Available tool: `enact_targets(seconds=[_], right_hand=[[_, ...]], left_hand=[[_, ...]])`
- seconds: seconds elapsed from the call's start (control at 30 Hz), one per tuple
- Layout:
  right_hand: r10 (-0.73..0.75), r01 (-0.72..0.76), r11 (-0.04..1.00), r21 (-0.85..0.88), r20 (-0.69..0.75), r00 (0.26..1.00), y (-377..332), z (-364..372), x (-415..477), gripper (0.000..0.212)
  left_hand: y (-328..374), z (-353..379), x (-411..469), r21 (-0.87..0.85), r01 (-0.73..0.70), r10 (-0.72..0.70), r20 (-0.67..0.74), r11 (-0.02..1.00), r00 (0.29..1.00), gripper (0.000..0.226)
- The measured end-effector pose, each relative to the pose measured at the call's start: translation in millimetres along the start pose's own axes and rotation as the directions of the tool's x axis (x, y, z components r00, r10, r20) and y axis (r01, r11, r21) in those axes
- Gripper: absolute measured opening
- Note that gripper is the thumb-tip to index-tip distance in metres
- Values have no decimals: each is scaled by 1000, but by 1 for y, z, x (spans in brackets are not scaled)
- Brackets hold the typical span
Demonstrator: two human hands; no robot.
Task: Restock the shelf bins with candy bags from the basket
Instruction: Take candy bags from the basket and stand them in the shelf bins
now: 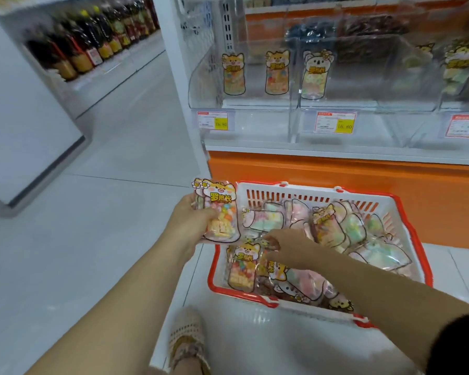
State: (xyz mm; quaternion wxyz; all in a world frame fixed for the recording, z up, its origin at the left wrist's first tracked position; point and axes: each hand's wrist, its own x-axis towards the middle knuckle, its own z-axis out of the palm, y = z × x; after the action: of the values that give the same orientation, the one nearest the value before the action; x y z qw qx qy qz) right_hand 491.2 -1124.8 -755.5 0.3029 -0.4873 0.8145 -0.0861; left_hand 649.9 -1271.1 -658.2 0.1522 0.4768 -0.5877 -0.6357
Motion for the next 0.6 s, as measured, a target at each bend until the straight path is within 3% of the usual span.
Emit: enact_targets(seconds=[0.17, 0.23, 0.3, 0.37, 0.47, 0.6], right_hand=[[119, -120, 993, 22, 23, 993, -9, 34, 41, 61], [143, -140, 987, 84, -34, 989, -10, 46, 52, 44], [182, -172, 975, 138, -66, 981, -9, 52, 56, 10], [179, -163, 964, 211, -55, 982, -7, 50, 57, 30], [158, -103, 899, 425, -97, 983, -4, 26, 53, 15], [257, -58, 762, 645, -220, 941, 9, -24, 41, 11]], left_hand=[[-9, -1, 3, -80, 1, -5, -48, 997, 999, 41], [-12, 5, 11, -106, 5, -10, -43, 994, 999, 41], [-13, 13, 22, -121, 12, -15, -27, 993, 1000, 40], [-11, 21, 31, -101, 2, -3, -9, 995, 1000, 39], [-6, 29, 41, -40, -40, 40, 17, 998, 999, 40], [3, 31, 54, 87, -131, 129, 25, 988, 991, 34]])
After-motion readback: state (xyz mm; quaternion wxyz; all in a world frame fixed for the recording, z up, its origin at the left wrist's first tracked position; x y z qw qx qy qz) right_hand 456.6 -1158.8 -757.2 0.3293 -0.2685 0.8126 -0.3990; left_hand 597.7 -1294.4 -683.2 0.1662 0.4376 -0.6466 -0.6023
